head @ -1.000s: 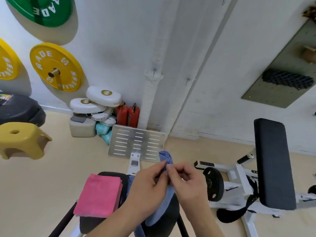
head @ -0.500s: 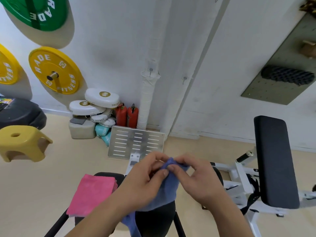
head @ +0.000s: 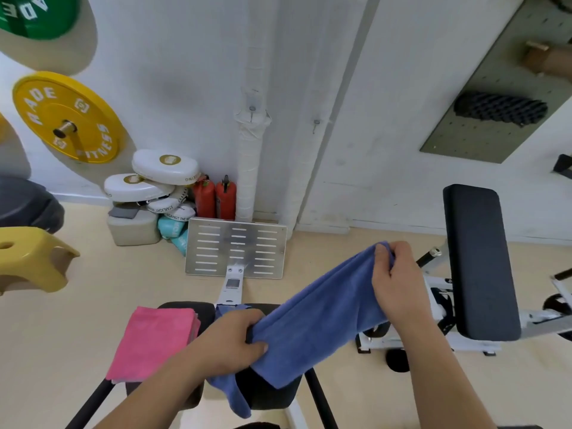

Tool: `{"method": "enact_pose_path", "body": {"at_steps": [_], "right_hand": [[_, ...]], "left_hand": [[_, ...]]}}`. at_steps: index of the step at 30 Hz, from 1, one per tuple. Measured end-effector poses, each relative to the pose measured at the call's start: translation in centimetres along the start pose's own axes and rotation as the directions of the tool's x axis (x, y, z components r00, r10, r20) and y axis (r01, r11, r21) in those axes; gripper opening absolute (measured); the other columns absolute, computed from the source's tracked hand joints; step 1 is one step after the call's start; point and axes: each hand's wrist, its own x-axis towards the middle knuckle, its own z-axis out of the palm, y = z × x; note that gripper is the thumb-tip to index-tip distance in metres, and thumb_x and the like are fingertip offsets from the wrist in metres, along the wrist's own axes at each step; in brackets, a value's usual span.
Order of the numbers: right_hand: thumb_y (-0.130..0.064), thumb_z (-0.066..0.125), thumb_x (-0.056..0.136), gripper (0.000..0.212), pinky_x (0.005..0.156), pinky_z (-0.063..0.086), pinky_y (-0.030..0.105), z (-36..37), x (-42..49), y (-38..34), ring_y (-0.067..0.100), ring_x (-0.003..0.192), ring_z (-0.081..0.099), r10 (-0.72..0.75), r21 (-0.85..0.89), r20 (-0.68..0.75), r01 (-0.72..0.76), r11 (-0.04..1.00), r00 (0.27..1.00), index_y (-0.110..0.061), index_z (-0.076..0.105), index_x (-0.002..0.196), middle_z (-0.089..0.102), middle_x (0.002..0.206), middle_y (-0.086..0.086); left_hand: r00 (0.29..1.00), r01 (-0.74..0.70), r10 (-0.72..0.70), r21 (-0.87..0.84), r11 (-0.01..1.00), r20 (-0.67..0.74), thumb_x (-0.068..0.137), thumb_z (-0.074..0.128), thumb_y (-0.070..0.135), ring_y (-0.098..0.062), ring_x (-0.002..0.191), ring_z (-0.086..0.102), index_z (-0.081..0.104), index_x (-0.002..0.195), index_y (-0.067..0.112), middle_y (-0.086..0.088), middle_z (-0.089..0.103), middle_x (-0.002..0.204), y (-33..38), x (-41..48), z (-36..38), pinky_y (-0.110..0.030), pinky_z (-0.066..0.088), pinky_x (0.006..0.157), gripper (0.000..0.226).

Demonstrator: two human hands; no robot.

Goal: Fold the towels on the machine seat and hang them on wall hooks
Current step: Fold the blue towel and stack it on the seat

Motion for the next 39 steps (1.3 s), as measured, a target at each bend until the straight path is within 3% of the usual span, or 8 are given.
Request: {"method": "enact_pose_path", "body": {"at_steps": [7,16,19,22,26,32,34,39], "right_hand": [[-0.033,0.039,0.109,0.022,0.07,0.035,0.036,0.4,-0.9,4.2,0.022,0.075,0.053,0.154,0.074,-0.071,-0.149,0.986,0.986,-0.014,0.048,0.101,0.055,0.081,-0.007],[-0.034,0.04,0.108,0.024,0.067,0.036,0.034,0.8,-1.3,5.1,0.014,0.076,0.055,0.173,0.058,-0.031,-0.171,0.984,0.985,-0.015,0.052,0.101,0.057,0.084,-0.006],[-0.035,0.04,0.108,0.024,0.064,0.037,0.03,0.6,-1.6,4.8,0.004,0.077,0.053,0.151,0.065,-0.043,-0.148,0.987,0.988,-0.016,0.052,0.1,0.058,0.085,-0.007],[-0.036,0.04,0.108,0.022,0.063,0.038,0.025,0.4,-2.1,5.1,0.004,0.078,0.055,0.138,0.071,-0.057,-0.134,0.988,0.989,-0.019,0.052,0.101,0.06,0.085,-0.009],[-0.036,0.041,0.108,0.016,0.072,0.039,0.034,0.6,-2.7,6.4,0.017,0.078,0.055,0.167,0.071,-0.085,-0.161,0.984,0.982,-0.025,0.051,0.102,0.058,0.084,-0.016],[-0.034,0.042,0.108,0.017,0.071,0.04,0.033,2.0,-4.7,8.7,0.015,0.086,0.06,0.195,0.12,0.005,-0.194,0.974,0.981,-0.022,0.054,0.104,0.061,0.09,-0.009],[-0.034,0.043,0.107,0.018,0.065,0.042,0.029,1.7,-5.2,9.1,0.015,0.082,0.061,0.207,0.131,0.018,-0.208,0.969,0.978,-0.021,0.054,0.102,0.062,0.086,-0.002],[-0.038,0.046,0.106,0.023,0.067,0.047,0.034,1.2,-5.9,9.1,0.031,0.077,0.061,0.214,0.175,0.106,-0.23,0.957,0.971,-0.02,0.053,0.094,0.062,0.085,0.021]], "left_hand": [[0.887,-0.06,-0.159,-0.451,0.891,-0.433,0.093,0.071,0.017,-0.01,0.089,0.073,0.065,0.112,0.039,0.009,0.076,0.094,-0.2,-0.2,-0.2,-0.028,0.059,0.078,0.03],[0.966,-0.042,0.003,-0.146,0.988,-0.258,0.081,0.081,0.03,0.003,0.091,0.065,0.067,0.106,0.043,0.023,0.068,0.103,-0.9,-0.6,1.1,-0.019,0.053,0.082,0.032],[0.964,-0.065,0.035,-0.107,0.992,-0.265,0.079,0.081,0.027,-0.004,0.084,0.065,0.068,0.085,0.037,0.018,0.069,0.089,-1.5,-0.4,1.2,-0.027,0.055,0.08,0.018],[0.945,-0.007,-0.074,-0.246,0.969,-0.318,0.085,0.078,0.023,-0.007,0.075,0.067,0.07,0.081,0.033,0.011,0.072,0.08,-1.5,-0.4,1.2,-0.031,0.057,0.076,0.014],[0.899,-0.017,-0.296,-0.702,0.712,-0.322,0.086,0.076,0.038,-0.022,0.083,0.063,0.072,0.087,0.017,-0.006,0.072,0.085,-1.0,-0.4,0.2,-0.045,0.052,0.08,0.021],[0.787,-0.036,-0.265,-0.469,0.882,-0.557,0.094,0.071,0.027,-0.018,0.089,0.07,0.07,0.09,0.027,0.006,0.074,0.087,0.5,-0.1,0.8,-0.039,0.058,0.081,0.004],[0.823,0.004,-0.279,-0.486,0.874,-0.495,0.09,0.075,0.032,-0.012,0.091,0.07,0.069,0.101,0.033,0.009,0.075,0.094,0.0,-0.1,0.8,-0.033,0.057,0.083,0.012],[0.916,0.354,-0.389,-0.653,0.67,0.098,0.083,0.084,0.029,-0.035,0.101,0.074,0.079,0.103,0.011,-0.014,0.079,0.103,-1.4,-0.7,0.8,-0.049,0.061,0.091,0.027]]}}
